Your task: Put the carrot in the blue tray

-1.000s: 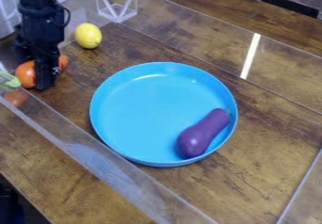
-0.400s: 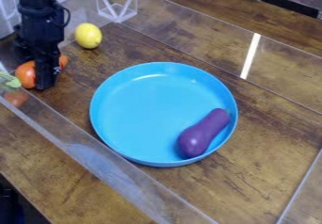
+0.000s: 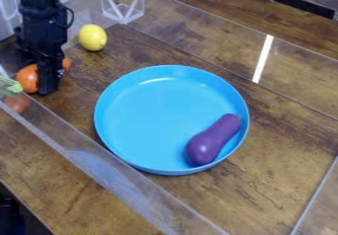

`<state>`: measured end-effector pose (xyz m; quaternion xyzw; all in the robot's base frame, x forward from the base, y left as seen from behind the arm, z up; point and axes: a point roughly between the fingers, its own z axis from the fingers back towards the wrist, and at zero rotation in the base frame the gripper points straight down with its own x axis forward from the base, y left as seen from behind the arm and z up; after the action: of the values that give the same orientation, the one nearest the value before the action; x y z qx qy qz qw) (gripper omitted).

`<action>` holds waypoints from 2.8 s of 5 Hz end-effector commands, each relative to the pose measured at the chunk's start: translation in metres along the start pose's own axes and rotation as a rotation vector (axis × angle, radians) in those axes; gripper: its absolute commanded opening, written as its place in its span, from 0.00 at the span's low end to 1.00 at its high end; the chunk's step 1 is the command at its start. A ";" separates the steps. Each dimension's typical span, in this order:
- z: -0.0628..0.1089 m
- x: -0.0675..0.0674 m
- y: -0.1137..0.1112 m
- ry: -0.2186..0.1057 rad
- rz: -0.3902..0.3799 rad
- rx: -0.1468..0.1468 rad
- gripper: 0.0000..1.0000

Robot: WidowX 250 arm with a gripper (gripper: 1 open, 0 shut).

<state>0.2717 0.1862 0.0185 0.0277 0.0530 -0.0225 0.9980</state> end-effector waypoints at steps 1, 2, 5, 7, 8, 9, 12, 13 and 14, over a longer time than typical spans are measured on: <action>0.012 -0.001 0.000 -0.020 0.018 0.005 0.00; 0.020 -0.001 -0.004 -0.025 0.011 0.008 0.00; 0.034 0.002 -0.014 -0.035 -0.014 0.014 0.00; 0.048 0.003 -0.023 -0.047 -0.027 0.022 0.00; 0.075 0.002 -0.036 -0.080 -0.039 0.038 0.00; 0.097 -0.001 -0.056 -0.119 -0.064 0.045 0.00; 0.111 -0.003 -0.118 -0.166 -0.216 0.024 0.00; 0.116 -0.005 -0.138 -0.178 -0.259 0.026 0.00; 0.116 -0.001 -0.153 -0.184 -0.293 0.025 0.00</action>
<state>0.2735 0.0279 0.1110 0.0215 -0.0073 -0.1689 0.9854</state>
